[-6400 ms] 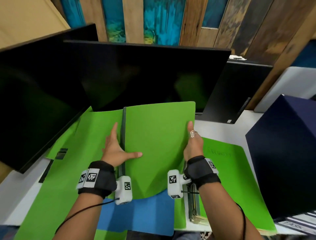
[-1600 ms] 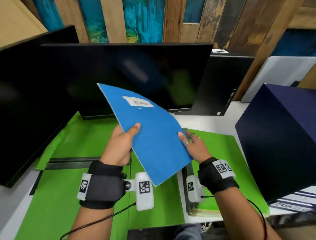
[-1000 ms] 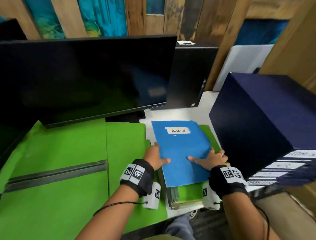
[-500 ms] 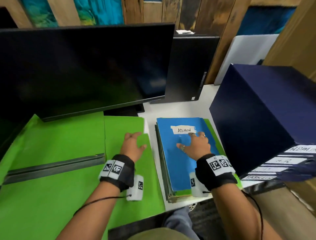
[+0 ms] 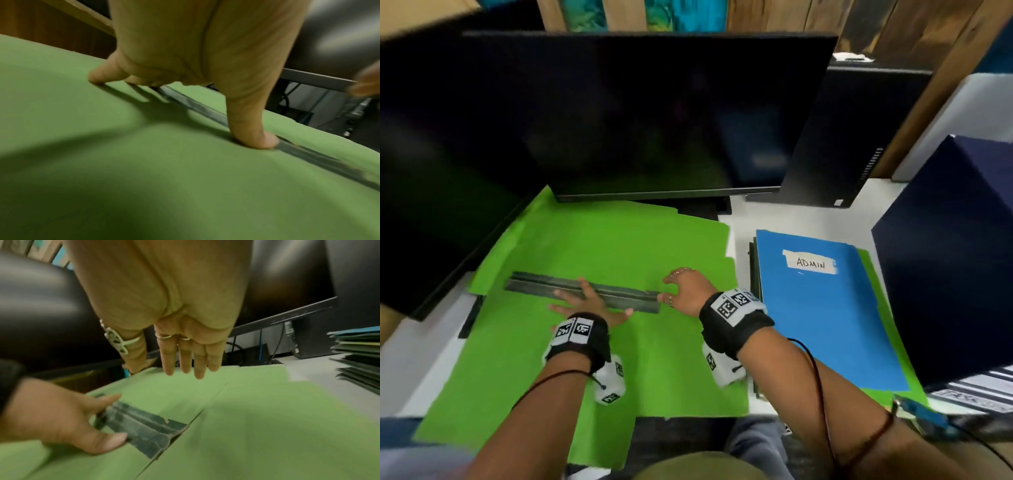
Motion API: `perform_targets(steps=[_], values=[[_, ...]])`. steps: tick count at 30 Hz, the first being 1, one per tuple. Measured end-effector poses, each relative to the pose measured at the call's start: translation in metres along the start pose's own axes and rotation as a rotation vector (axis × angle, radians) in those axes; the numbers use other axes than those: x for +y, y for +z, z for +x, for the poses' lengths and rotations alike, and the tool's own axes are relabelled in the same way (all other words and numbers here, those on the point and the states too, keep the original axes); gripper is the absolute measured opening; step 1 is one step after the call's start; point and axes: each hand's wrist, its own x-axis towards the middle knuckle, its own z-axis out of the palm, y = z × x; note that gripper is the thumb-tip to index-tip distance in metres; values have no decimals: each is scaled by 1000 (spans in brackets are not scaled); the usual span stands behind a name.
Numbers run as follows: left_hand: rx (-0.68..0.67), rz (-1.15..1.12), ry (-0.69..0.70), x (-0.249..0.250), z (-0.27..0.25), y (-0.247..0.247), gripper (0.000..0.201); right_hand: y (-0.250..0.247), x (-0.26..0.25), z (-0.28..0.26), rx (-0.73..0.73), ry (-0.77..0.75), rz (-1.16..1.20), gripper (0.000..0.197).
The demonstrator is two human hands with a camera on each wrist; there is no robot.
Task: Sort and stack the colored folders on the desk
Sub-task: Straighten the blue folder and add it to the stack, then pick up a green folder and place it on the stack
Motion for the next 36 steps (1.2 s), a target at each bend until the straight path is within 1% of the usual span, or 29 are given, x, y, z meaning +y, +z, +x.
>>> perform_targets(steps=[2,5,7,9,11,14,15,17,19,22,24,26,29,32,36], values=[[-45,20,97,0,-7,6,131,10,-5,13,-39,-29,-73,53],[-119,36,276,-4,-14,12,139,25,-4,28,-91,-33,-272,61],[-163,54,363,-11,-16,14,142,37,2,33,-129,8,-363,63],[-190,109,404,-20,-16,14,141,49,8,31,-178,55,-388,62],[-204,167,417,-29,-12,12,138,56,12,28,-161,34,-429,59],[-221,249,432,-36,-9,4,135,53,16,30,-65,-4,-414,52],[-229,268,438,-38,-9,2,135,48,18,33,-42,19,-393,51],[-233,285,454,-42,-9,1,134,37,25,39,-3,118,-360,55],[-219,284,469,-46,-8,3,134,25,36,45,9,254,-347,68],[-188,272,489,-51,-6,6,133,13,52,51,-44,437,-314,100],[-186,266,494,-52,-6,6,132,9,57,54,-55,513,-245,117],[-187,264,489,-52,-6,6,131,8,57,56,-40,547,-188,126],[-183,253,480,-51,-7,5,130,7,50,57,21,570,-92,122],[-163,231,478,-52,-5,7,131,3,43,56,149,613,10,116],[-155,211,473,-54,-2,7,131,-2,32,50,315,647,97,100]])
